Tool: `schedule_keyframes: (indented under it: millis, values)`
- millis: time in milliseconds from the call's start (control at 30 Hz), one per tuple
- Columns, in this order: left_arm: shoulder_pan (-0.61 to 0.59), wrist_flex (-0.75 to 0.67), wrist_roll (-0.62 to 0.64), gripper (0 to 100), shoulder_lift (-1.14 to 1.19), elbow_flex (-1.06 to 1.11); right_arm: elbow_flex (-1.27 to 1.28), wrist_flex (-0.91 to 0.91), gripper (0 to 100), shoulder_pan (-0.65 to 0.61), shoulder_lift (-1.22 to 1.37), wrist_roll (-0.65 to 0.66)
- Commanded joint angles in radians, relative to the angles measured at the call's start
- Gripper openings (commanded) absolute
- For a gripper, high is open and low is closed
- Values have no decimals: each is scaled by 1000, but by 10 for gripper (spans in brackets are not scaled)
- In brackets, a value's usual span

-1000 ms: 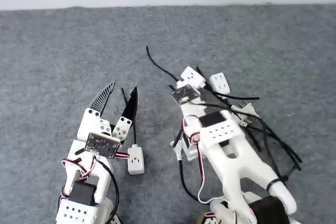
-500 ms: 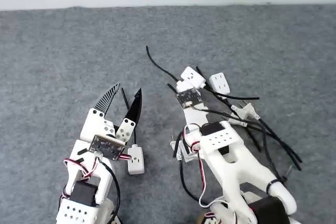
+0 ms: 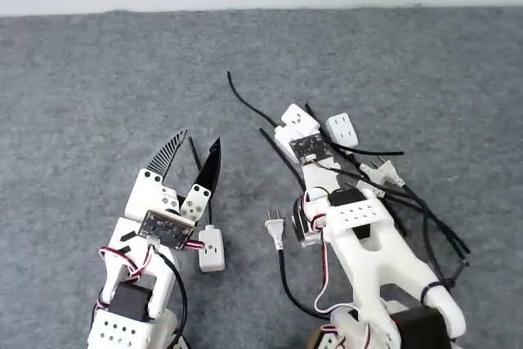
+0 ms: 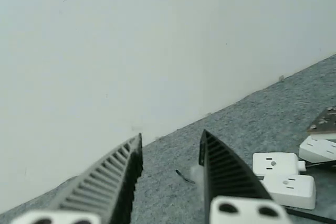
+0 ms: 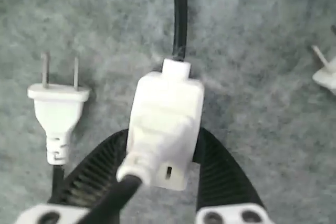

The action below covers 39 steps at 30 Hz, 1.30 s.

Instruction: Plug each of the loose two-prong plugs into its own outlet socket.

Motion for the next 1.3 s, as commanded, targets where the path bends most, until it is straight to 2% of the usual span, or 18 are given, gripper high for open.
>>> schedule_keyframes:
  millis: [0, 200, 367, 433, 600, 733, 833, 933, 1033, 1200, 1267]
  values:
    - [8, -25, -11, 170, -6, -8, -75, 81, 9, 18, -50, 74]
    - [8, -25, -12, 170, -6, -8, -296, 295, 9, 140, -245, 176]
    - [8, -25, -12, 170, -6, -8, -423, 282, 9, 300, -329, 367]
    - [8, -25, -12, 170, -6, -8, -437, 243, 9, 351, -329, 388]
    - [8, -25, -12, 170, -6, -8, -446, 116, 9, 479, -332, 327]
    - [8, -25, -12, 170, -6, -8, -470, -76, 9, 556, -306, 330]
    - [8, -23, -12, 170, -6, -8, -571, -228, 8, 595, -188, 325]
    - [8, -23, -14, 170, -6, -8, -845, -268, 12, 625, 74, 324]
    - [8, -23, -14, 170, -6, -8, -1201, -122, 61, 636, 372, 324]
    - [11, -23, -14, 170, -6, -8, -1749, 618, 333, 512, 568, 342]
    - [12, -23, -14, 170, -5, -8, -1878, 828, 437, 433, 573, 371]
